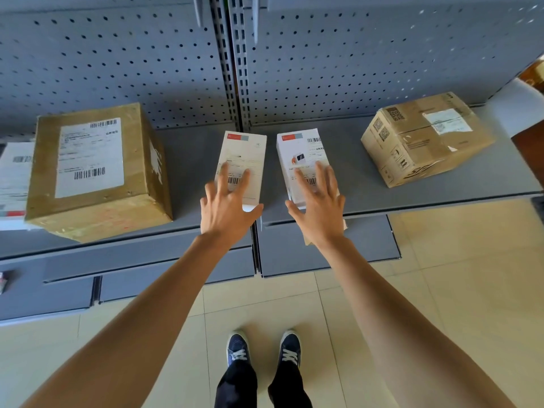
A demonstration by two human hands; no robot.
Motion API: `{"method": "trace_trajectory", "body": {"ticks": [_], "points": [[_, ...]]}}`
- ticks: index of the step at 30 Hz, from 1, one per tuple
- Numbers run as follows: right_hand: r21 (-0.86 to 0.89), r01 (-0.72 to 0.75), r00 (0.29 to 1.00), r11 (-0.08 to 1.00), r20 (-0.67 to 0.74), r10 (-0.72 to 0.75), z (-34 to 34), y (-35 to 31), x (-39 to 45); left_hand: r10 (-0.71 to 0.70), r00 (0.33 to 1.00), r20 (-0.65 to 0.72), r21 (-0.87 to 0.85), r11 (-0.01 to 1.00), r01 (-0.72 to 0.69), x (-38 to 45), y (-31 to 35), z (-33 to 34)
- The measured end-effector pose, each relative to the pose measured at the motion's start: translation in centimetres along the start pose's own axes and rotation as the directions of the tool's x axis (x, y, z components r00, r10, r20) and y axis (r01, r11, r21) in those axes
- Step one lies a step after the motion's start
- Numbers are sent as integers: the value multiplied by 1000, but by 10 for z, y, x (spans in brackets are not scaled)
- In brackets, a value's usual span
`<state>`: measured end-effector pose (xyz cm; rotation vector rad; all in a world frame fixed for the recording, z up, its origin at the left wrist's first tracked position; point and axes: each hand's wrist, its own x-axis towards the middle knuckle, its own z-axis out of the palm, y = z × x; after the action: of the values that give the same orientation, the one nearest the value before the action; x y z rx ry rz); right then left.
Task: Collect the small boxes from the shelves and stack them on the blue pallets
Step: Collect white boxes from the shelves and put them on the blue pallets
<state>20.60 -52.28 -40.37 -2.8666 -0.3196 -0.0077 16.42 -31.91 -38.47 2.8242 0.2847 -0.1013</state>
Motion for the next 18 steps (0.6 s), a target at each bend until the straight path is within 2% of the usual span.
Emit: {"method": "trace_trajectory", "body": {"ticks": [12,18], "points": [[-25,44,992,999,-121,-46,0,5,-20,37,996,-81,-89,995,-44,-18,-4,-2],[-42,55,977,998,-202,-62,-8,6,-51,127,986,-107,-127,982,-140,-44,-2,-15]]}}
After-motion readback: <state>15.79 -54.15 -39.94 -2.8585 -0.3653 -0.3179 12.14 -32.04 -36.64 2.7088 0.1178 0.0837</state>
